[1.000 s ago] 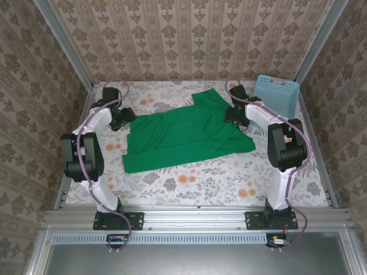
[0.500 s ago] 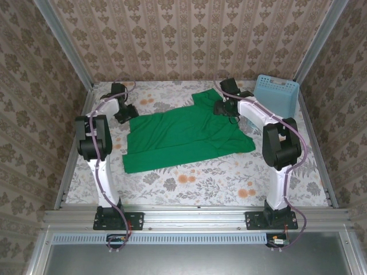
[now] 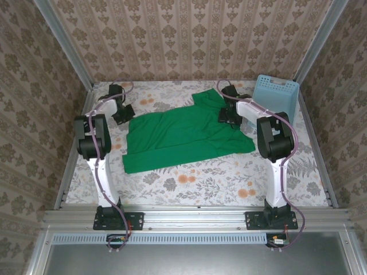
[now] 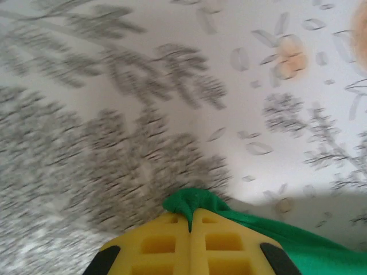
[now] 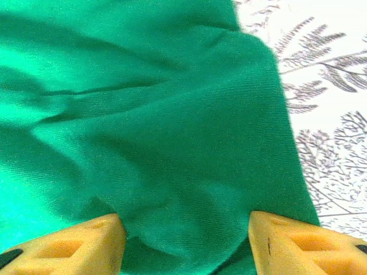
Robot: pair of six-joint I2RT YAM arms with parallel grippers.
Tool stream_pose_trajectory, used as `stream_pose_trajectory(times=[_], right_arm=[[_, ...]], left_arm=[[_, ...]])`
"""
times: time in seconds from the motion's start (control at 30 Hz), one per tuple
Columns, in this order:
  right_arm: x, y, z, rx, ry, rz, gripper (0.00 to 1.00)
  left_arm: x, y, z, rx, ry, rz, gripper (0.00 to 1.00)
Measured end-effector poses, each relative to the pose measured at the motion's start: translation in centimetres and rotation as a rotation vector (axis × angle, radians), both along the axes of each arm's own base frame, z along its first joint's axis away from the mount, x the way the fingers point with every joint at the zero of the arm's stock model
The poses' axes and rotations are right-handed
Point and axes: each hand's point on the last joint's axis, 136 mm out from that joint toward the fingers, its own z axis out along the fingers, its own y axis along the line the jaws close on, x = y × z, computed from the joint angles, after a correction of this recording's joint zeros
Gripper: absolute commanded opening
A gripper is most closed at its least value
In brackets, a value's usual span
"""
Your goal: Fold the inside-out t-shirt
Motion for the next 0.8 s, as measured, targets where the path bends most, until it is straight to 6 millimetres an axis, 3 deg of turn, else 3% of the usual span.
stream_pose_trajectory(times=[0.1,0.23,0.5,0.63,0.8], right_arm=[[-1.0,-0.9,-0.4,-0.010,0.005,-0.055,0.56],[-2.7,-1.4,-0.5,-0.011,0.018,-0.105,0.55],[-4.2,-1.8,-0.4,-0.014,0.021,-0.129,0.56],[-3.3,-1.5,0.6,-0.014,-0.002,-0.089,0.59],[0.9,-0.2,5.2,0.012,-0.130,-0.024,0.59]], left_arm=[[-0.9,2.1,0.9,0.000,-0.010,0.042,0.00],[-0.4,3.5,2.3,0.002,-0.051,0.069,0.00],[0.1,2.2,2.8,-0.023,-0.064,0.033,0.00],[0.8,0.9,3.6,-0.030,-0.083,-0.008,0.02],[0.6,-1.2,3.2,-0.037,-0.068,-0.065,0.02]])
